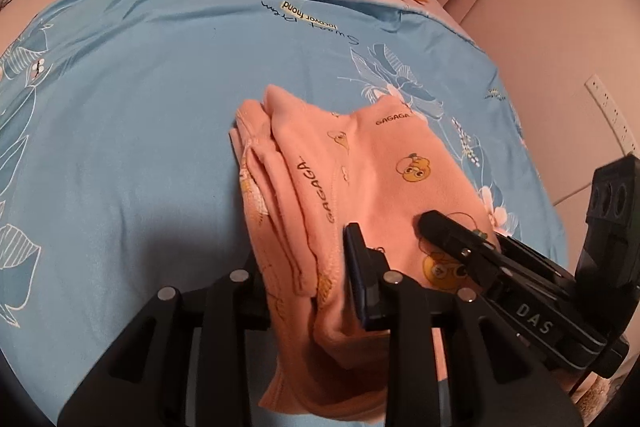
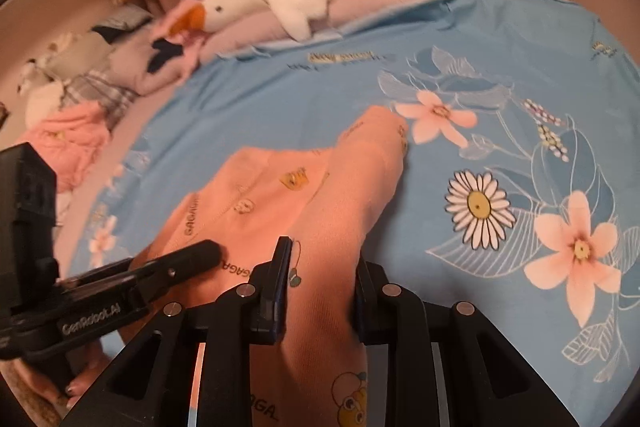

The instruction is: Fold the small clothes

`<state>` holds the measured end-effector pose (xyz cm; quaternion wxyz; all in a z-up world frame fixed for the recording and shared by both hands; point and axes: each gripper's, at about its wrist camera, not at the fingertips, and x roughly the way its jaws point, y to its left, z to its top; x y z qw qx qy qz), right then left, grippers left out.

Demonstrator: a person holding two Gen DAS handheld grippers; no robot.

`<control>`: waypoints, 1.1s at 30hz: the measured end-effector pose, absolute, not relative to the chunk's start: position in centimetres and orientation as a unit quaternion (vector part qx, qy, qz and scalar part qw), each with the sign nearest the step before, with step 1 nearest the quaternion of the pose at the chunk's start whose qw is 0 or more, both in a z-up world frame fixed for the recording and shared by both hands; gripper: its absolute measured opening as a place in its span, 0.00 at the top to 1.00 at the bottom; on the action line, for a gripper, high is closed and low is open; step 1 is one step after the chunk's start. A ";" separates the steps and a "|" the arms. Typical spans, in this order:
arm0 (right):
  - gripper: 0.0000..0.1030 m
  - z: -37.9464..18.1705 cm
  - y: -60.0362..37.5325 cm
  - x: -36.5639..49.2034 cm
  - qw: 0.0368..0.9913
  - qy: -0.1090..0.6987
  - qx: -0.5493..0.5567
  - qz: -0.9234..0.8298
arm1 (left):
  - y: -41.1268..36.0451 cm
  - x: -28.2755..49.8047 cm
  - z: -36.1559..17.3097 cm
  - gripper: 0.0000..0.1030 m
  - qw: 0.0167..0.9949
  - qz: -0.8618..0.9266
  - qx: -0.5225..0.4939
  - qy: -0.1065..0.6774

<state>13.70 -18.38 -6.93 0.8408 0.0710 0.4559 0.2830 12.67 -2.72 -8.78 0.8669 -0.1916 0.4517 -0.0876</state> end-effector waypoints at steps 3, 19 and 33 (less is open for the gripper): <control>0.72 -7.2 -18.7 13.7 0.841 0.460 0.070 0.276 | -2.8 12.5 -8.7 0.63 0.866 -0.087 -0.182 0.457; 0.14 -2.6 -23.2 9.4 0.887 0.397 0.093 0.219 | -3.7 6.3 -3.3 0.02 0.918 -0.065 -0.110 0.376; 0.13 -0.9 -22.4 6.3 0.914 0.358 0.044 0.186 | -2.5 3.4 -3.9 0.01 0.914 -0.032 -0.120 0.387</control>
